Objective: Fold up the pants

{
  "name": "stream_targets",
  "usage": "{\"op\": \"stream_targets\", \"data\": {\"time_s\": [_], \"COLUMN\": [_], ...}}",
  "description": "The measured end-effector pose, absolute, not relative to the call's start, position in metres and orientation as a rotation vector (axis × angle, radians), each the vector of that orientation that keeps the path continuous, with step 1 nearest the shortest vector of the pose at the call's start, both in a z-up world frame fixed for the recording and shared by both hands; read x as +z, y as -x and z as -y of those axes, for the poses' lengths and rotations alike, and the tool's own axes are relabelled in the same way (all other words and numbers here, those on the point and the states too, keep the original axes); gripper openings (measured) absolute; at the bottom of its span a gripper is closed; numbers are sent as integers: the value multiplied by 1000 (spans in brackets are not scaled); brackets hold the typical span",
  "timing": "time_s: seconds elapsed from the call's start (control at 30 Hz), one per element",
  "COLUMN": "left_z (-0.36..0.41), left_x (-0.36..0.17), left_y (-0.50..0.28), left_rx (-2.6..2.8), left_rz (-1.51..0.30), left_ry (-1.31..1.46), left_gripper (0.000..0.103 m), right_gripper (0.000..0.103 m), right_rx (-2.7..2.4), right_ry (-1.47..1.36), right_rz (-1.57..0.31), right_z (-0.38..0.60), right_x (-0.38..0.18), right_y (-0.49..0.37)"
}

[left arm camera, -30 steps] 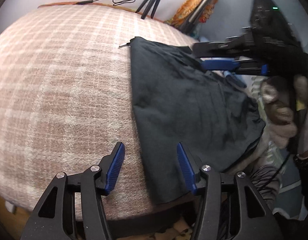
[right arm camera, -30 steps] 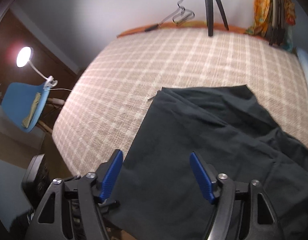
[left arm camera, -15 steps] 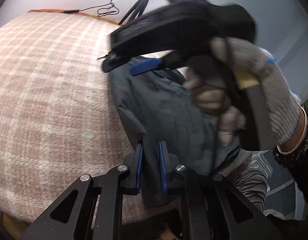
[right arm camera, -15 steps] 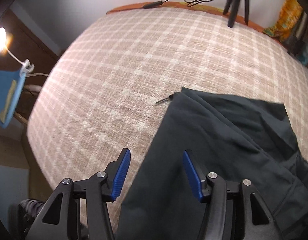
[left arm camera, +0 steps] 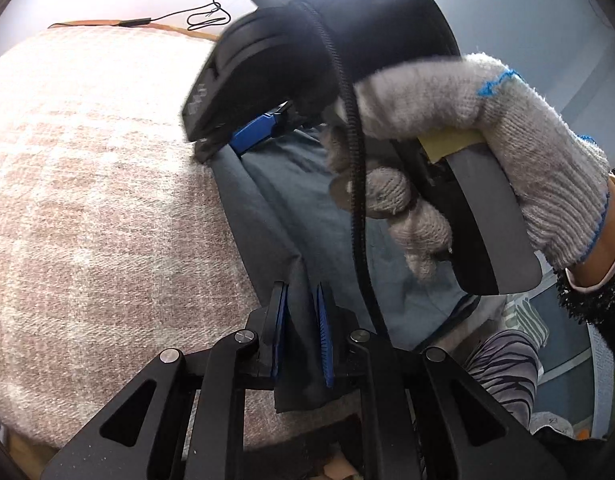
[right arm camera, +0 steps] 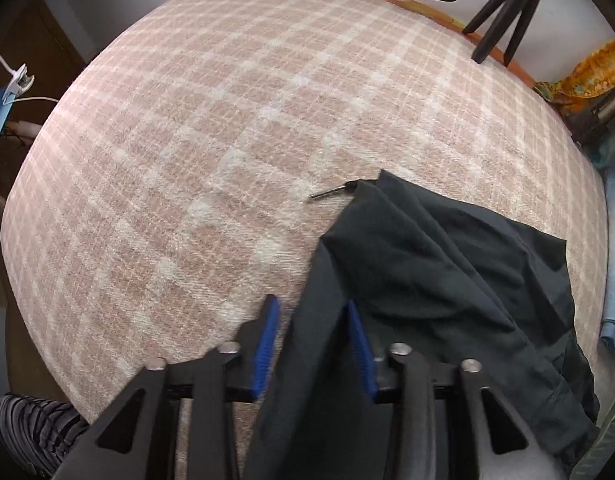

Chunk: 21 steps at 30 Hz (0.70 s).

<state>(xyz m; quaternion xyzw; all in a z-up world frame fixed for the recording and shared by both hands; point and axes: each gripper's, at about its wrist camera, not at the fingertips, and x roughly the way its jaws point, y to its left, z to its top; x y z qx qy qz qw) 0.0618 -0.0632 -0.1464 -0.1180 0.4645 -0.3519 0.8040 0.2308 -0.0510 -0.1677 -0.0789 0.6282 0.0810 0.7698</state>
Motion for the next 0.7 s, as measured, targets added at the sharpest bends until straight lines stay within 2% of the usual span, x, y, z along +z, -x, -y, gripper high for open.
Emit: {"op": "stream_targets", "data": {"time_s": [0.07, 0.13, 0.2, 0.27, 0.3, 0.4, 0.43, 0.47, 0.7], "left_z": [64, 66, 71, 76, 76, 80, 82, 87, 106], "left_x": [-148, -151, -151, -151, -153, -155, -155, -154, -119], "left_y": [-62, -65, -66, -67, -68, -70, -70, -71, -72], "left_rx": [-742, -727, -703, -655, -641, -662, -673, -683, -741], "left_rz": [-995, -994, -996, -1000, -1005, -1016, -1015, -1018, -922], "left_ry": [240, 219, 175, 123, 113, 120, 114, 103, 79], "left_gripper": [13, 13, 23, 46, 46, 38, 19, 9, 4], "right_gripper": [15, 7, 3, 1, 1, 0, 0, 0, 0], "right_rx": [176, 198, 213, 225, 231, 246, 251, 257, 293], "right_ry": [155, 105, 63, 34, 20, -34, -48, -66, -130], "right_rz": [-1353, -1346, -1338, -1323, -1315, -1285, -1277, -1265, -1178], "right_z": [55, 73, 85, 91, 93, 105, 110, 113, 142], "right_x": [-167, -167, -166, -164, -162, -154, -153, -148, -115], "right_y": [-231, -233, -232, -231, -230, -228, -228, -225, -215]}}
